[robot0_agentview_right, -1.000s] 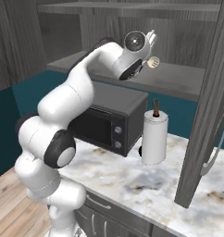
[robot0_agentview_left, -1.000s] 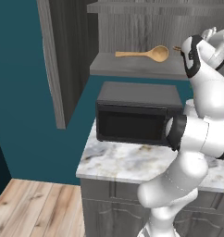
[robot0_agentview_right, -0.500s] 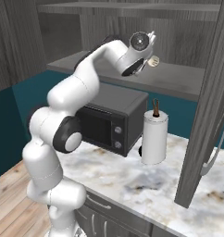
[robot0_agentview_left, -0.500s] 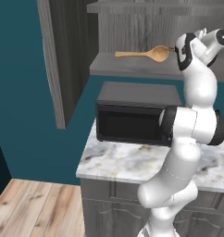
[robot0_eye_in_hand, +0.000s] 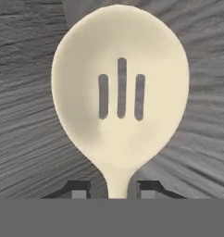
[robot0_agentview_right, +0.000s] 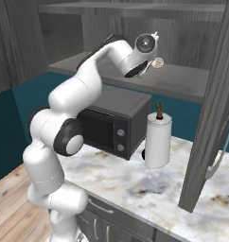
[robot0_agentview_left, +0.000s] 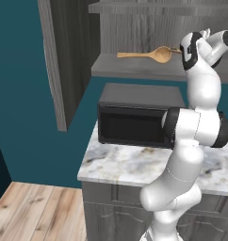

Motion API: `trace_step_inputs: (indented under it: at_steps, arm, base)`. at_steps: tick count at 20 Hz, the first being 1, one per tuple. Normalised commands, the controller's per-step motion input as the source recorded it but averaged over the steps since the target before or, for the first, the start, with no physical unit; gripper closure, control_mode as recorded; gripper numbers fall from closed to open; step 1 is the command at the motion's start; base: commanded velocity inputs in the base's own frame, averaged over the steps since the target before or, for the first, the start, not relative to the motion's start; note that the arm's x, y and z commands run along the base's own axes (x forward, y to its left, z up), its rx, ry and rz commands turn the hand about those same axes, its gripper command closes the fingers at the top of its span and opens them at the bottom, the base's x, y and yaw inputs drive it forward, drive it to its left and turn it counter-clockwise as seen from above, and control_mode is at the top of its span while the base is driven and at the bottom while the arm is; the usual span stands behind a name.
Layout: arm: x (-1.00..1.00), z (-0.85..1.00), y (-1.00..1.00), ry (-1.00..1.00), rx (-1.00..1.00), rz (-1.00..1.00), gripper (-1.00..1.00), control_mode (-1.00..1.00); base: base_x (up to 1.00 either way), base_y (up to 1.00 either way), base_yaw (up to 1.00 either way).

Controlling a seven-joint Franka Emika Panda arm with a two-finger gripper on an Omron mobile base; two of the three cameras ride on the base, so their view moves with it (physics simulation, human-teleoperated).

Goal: Organize the utensils by type. Pick up the wooden spoons from the counter and place them in the open cabinet. Then pick up the metallic utensils from the counter and place them in the open drawer.

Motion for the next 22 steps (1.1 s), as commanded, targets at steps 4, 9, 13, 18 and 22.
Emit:
trace_step_inputs:
  at_steps: [4, 9, 13, 18, 22]
  arm:
    - [0.01, -0.48, 0.13, 0.0, -0.24, 0.0, -1.0, -1.0]
    - [-0.01, -0.36, 0.02, -0.01, -0.28, 0.03, -1.0, -1.0]
    - [-0.01, -0.35, -0.01, 0.0, -0.35, 0.1, -1.0, -1.0]
    - [0.0, -0.23, -0.14, 0.06, -0.39, 0.17, -1.0, -1.0]
    - [-0.04, -0.19, -0.42, 0.21, -0.38, 0.17, -1.0, -1.0]
  base:
    - [0.0, 0.0, 0.0]
    - [0.0, 0.0, 0.0]
    - [0.0, 0.0, 0.0]
    - [0.0, 0.0, 0.0]
    - [0.0, 0.0, 0.0]
